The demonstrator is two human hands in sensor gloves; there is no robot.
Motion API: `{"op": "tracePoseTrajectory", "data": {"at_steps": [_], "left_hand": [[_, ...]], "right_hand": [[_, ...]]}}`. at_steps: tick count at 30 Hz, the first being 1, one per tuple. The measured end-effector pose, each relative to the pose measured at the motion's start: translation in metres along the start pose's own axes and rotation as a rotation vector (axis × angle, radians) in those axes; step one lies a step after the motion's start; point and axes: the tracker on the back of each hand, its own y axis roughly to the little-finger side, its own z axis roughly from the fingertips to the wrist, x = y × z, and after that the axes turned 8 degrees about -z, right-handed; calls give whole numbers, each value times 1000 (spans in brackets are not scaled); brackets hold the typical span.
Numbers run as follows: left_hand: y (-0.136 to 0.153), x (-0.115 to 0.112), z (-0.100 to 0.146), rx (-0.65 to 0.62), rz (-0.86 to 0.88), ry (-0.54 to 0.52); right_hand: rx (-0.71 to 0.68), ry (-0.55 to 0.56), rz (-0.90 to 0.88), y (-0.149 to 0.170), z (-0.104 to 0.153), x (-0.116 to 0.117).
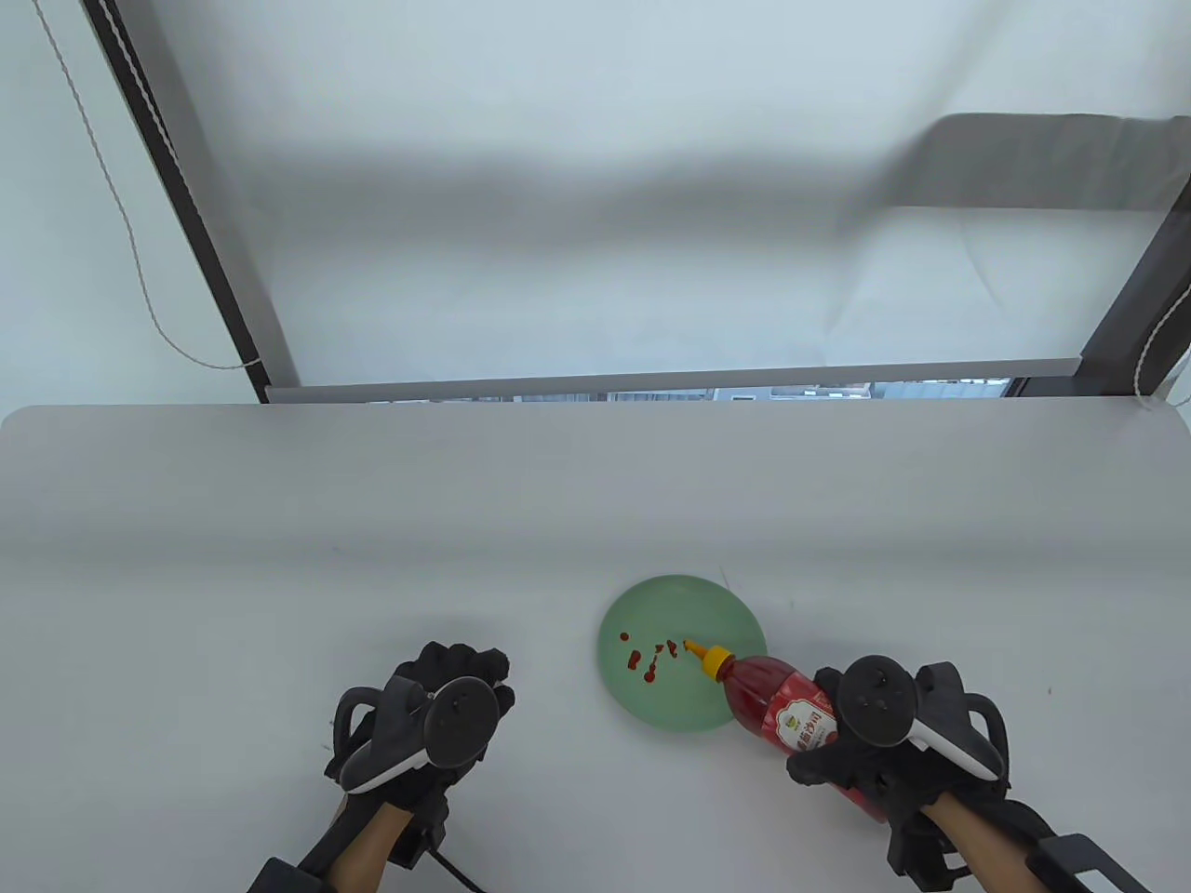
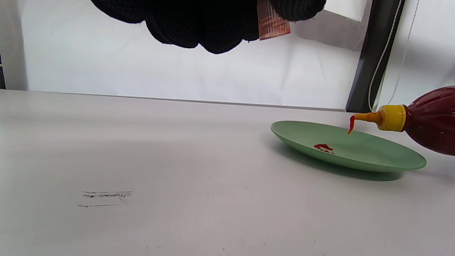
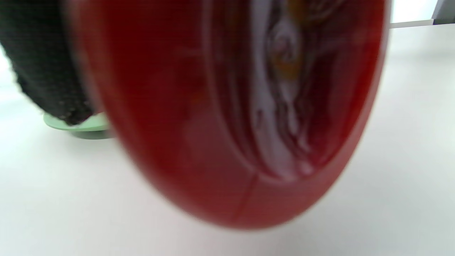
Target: Squeeze ketchup bottle to draw patterns on plate
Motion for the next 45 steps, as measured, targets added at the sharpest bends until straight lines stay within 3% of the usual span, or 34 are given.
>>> {"op": "tracePoseTrajectory", "data": {"at_steps": [12, 30, 45], "left_hand": [[-1, -1, 1, 2, -11, -6], [4, -2, 1, 20, 3, -4], [6, -2, 1, 30, -4, -6]], "right_hand": [[11, 22, 11, 9, 17, 1], [59, 59, 10, 26, -7, -8], [66, 54, 5, 42, 25, -3]]}}
